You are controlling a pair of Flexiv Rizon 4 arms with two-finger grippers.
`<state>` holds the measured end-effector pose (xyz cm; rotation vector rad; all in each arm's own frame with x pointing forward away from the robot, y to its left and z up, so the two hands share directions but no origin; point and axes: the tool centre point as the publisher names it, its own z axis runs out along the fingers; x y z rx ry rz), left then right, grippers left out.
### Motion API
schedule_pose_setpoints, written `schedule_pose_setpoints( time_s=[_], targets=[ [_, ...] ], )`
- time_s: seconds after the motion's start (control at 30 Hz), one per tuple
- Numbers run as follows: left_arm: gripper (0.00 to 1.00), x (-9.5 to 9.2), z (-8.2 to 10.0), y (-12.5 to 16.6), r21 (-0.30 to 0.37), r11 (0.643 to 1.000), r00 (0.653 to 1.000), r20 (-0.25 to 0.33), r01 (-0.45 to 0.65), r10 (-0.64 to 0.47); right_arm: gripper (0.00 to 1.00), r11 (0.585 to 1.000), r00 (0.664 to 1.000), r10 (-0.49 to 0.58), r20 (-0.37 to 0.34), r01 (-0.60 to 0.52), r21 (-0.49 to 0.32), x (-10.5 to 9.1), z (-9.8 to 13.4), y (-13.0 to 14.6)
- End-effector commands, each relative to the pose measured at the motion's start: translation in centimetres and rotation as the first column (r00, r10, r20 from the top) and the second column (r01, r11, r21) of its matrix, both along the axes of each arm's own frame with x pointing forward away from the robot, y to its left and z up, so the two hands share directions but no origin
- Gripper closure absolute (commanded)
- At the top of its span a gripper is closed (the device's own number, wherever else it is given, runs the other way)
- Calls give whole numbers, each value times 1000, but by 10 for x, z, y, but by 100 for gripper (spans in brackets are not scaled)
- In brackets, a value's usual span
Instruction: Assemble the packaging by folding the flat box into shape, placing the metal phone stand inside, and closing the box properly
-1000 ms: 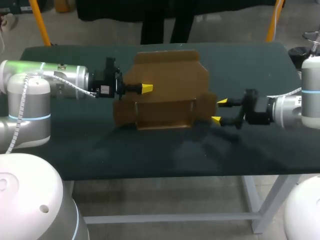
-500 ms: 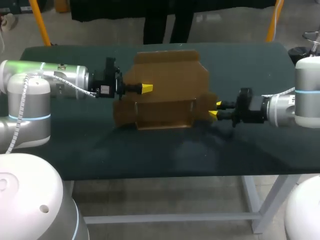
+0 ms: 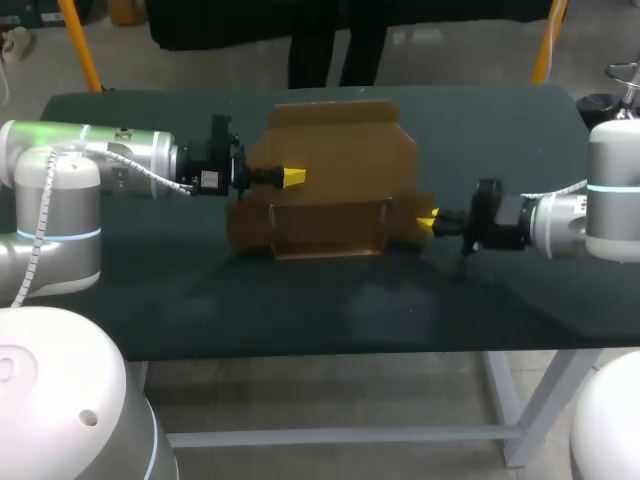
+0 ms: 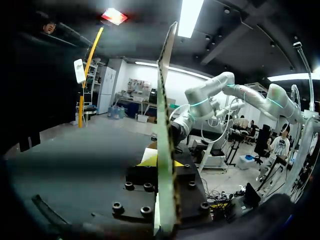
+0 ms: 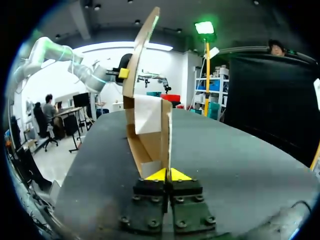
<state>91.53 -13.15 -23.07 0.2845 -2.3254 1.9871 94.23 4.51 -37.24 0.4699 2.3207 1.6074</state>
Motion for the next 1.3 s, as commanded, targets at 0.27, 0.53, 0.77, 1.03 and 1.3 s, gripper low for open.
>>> schedule_pose_setpoints(
  time_s=[0.27,0.53,0.77,1.03,1.3],
  targets=[
    [100,0,-2,0,0,1000,1000,-1,3,-3,100,1000,1000,-23,8,23,-4,-12,-1,15],
    [100,0,-2,0,0,1000,1000,-1,3,-3,96,999,999,-41,11,41,-12,-19,0,23],
    [100,0,-2,0,0,1000,1000,-1,3,-3,70,999,999,-47,17,48,-16,-25,1,30],
    [100,0,-2,0,0,1000,1000,-1,3,-3,61,998,998,-53,22,53,-30,-36,-1,37],
    [100,0,-2,0,0,1000,1000,-1,3,-3,57,998,999,-39,27,40,-40,-49,-1,50]
  ],
)
